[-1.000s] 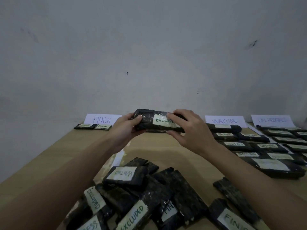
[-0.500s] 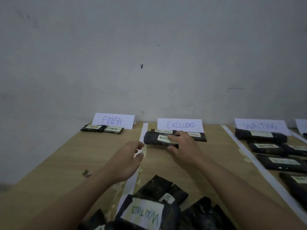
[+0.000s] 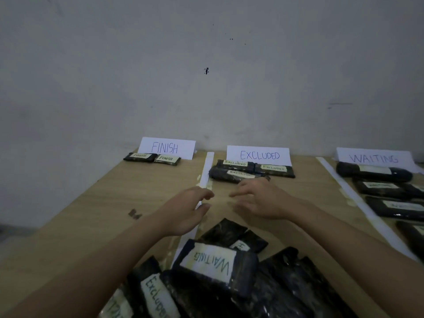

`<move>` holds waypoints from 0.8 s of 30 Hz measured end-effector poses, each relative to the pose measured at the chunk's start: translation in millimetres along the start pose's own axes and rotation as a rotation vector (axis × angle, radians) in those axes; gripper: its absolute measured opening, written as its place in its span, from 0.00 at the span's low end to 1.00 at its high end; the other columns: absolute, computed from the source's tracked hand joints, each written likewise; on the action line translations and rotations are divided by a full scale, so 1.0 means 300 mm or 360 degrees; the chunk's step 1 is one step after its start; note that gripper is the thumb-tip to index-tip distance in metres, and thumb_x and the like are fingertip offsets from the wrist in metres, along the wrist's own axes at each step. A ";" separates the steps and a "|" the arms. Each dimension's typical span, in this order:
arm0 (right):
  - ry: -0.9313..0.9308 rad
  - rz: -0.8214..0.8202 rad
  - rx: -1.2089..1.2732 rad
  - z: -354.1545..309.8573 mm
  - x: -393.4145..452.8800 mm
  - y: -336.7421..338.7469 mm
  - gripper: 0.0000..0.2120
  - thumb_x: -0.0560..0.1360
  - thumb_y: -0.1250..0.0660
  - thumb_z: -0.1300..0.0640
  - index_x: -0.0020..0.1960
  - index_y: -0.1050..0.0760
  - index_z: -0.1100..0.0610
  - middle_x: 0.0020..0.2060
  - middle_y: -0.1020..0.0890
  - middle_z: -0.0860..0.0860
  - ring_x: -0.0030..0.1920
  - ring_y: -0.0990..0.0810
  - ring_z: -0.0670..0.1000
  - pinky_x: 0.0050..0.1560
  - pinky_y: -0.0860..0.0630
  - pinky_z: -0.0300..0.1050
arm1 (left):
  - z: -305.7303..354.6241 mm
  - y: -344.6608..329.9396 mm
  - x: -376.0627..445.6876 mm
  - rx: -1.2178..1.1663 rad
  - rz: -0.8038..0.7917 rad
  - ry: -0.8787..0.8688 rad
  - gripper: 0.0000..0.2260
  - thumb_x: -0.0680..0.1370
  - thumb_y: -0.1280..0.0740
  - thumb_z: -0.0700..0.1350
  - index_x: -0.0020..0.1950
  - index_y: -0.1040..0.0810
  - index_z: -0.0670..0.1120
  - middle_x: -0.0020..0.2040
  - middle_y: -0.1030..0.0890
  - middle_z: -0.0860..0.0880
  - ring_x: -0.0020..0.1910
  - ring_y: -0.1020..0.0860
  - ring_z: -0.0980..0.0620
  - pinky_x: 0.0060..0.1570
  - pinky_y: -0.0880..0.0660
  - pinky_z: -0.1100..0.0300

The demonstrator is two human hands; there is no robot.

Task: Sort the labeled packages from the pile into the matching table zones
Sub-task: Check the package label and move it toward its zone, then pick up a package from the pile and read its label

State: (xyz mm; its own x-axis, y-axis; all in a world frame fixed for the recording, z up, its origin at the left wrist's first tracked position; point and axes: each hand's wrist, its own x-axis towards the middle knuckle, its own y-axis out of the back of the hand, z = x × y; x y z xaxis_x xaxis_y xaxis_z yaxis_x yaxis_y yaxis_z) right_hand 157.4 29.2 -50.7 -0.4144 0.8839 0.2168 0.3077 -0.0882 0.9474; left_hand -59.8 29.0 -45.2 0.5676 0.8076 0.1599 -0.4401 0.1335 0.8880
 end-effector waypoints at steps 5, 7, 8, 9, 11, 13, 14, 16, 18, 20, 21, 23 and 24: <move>0.0280 -0.0194 0.0096 -0.111 -0.110 0.038 0.14 0.73 0.34 0.62 0.54 0.19 0.49 0.56 0.20 0.46 0.55 0.25 0.45 0.55 0.32 0.38 | 0.019 0.001 -0.053 0.0103 -0.0115 -0.0160 0.15 0.80 0.45 0.38 0.65 0.28 0.47 0.64 0.25 0.50 0.63 0.29 0.55 0.60 0.34 0.66; 0.0301 -0.0306 0.0106 -0.126 -0.126 0.036 0.15 0.73 0.34 0.60 0.57 0.21 0.49 0.60 0.22 0.45 0.57 0.26 0.44 0.57 0.32 0.38 | 0.022 0.003 -0.068 0.0168 -0.0145 -0.0204 0.16 0.80 0.45 0.37 0.65 0.27 0.47 0.64 0.25 0.51 0.63 0.29 0.55 0.61 0.34 0.65; 0.0290 -0.0358 0.0111 -0.129 -0.128 0.030 0.15 0.73 0.34 0.60 0.59 0.22 0.49 0.61 0.23 0.44 0.58 0.26 0.44 0.58 0.32 0.38 | 0.023 0.004 -0.075 0.0195 -0.0160 -0.0217 0.16 0.80 0.45 0.37 0.65 0.27 0.47 0.64 0.25 0.51 0.63 0.29 0.55 0.61 0.34 0.64; 0.0274 -0.0384 0.0120 -0.131 -0.128 0.023 0.16 0.73 0.34 0.59 0.59 0.23 0.49 0.61 0.23 0.44 0.58 0.26 0.44 0.58 0.32 0.37 | 0.024 0.006 -0.081 0.0218 -0.0179 -0.0227 0.16 0.80 0.45 0.37 0.65 0.27 0.47 0.64 0.25 0.50 0.63 0.29 0.54 0.61 0.34 0.64; 0.0288 -0.0340 0.0127 -0.132 -0.126 0.007 0.16 0.73 0.34 0.61 0.59 0.22 0.50 0.60 0.21 0.45 0.57 0.24 0.46 0.58 0.29 0.40 | 0.026 0.010 -0.091 0.0247 -0.0226 -0.0237 0.17 0.80 0.45 0.37 0.66 0.28 0.47 0.64 0.25 0.51 0.63 0.29 0.54 0.60 0.34 0.64; 0.0309 -0.0264 0.0109 -0.130 -0.124 -0.004 0.16 0.74 0.35 0.62 0.59 0.22 0.50 0.55 0.18 0.48 0.53 0.21 0.49 0.54 0.27 0.44 | 0.030 0.018 -0.095 0.0246 -0.0251 -0.0254 0.15 0.81 0.45 0.40 0.66 0.28 0.48 0.64 0.25 0.51 0.63 0.28 0.54 0.60 0.34 0.64; 0.0301 -0.0206 0.0109 -0.130 -0.125 -0.004 0.15 0.74 0.37 0.62 0.58 0.22 0.51 0.53 0.17 0.49 0.51 0.21 0.50 0.52 0.27 0.45 | 0.034 0.023 -0.098 0.0228 -0.0242 -0.0256 0.15 0.81 0.45 0.43 0.66 0.28 0.48 0.64 0.25 0.51 0.62 0.28 0.54 0.59 0.34 0.65; 0.0265 0.0031 0.0164 -0.122 -0.124 -0.002 0.13 0.75 0.38 0.63 0.56 0.21 0.55 0.49 0.16 0.51 0.49 0.20 0.51 0.50 0.27 0.44 | 0.050 0.034 -0.101 0.0106 -0.0173 -0.0201 0.15 0.81 0.45 0.47 0.66 0.28 0.49 0.63 0.24 0.52 0.60 0.28 0.56 0.56 0.34 0.66; 0.0151 0.0342 0.0306 -0.113 -0.122 0.011 0.10 0.76 0.38 0.63 0.53 0.20 0.57 0.46 0.16 0.51 0.46 0.21 0.47 0.48 0.27 0.35 | 0.070 0.048 -0.101 -0.0184 -0.0057 -0.0065 0.15 0.80 0.44 0.50 0.66 0.28 0.51 0.60 0.23 0.53 0.58 0.26 0.56 0.52 0.31 0.67; -0.0024 0.0560 0.0517 -0.105 -0.121 0.033 0.09 0.76 0.38 0.63 0.49 0.20 0.56 0.43 0.17 0.48 0.43 0.23 0.44 0.44 0.29 0.30 | 0.086 0.051 -0.095 -0.0554 0.0037 0.0025 0.13 0.80 0.44 0.50 0.61 0.26 0.52 0.55 0.21 0.53 0.53 0.24 0.55 0.44 0.29 0.71; -0.0105 0.0618 0.0642 -0.104 -0.122 0.047 0.08 0.76 0.37 0.63 0.48 0.20 0.54 0.42 0.18 0.45 0.42 0.23 0.44 0.43 0.28 0.32 | 0.093 0.051 -0.089 -0.0718 0.0083 0.0052 0.12 0.80 0.42 0.49 0.60 0.25 0.51 0.54 0.21 0.52 0.52 0.23 0.55 0.41 0.28 0.71; -0.0234 0.0694 0.0921 -0.106 -0.128 0.074 0.08 0.76 0.37 0.61 0.46 0.22 0.51 0.41 0.18 0.44 0.43 0.21 0.45 0.44 0.25 0.39 | 0.105 0.052 -0.072 -0.0926 0.0218 0.0127 0.09 0.79 0.39 0.43 0.58 0.24 0.49 0.55 0.21 0.48 0.53 0.22 0.52 0.41 0.25 0.67; -0.0306 0.0742 0.1088 -0.107 -0.133 0.088 0.07 0.76 0.36 0.61 0.46 0.22 0.51 0.41 0.17 0.47 0.44 0.20 0.48 0.45 0.24 0.43 | 0.113 0.052 -0.062 -0.1037 0.0281 0.0171 0.10 0.78 0.38 0.40 0.58 0.25 0.48 0.56 0.21 0.46 0.53 0.22 0.52 0.40 0.23 0.66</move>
State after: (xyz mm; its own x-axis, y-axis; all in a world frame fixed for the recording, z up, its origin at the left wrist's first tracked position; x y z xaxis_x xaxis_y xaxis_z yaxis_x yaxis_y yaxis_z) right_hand 154.5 -23.3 -26.6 0.0170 0.8942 0.4474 0.8864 -0.2205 0.4069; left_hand -53.7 -3.4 -19.8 0.3915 0.8972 0.2046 -0.8678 0.2860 0.4064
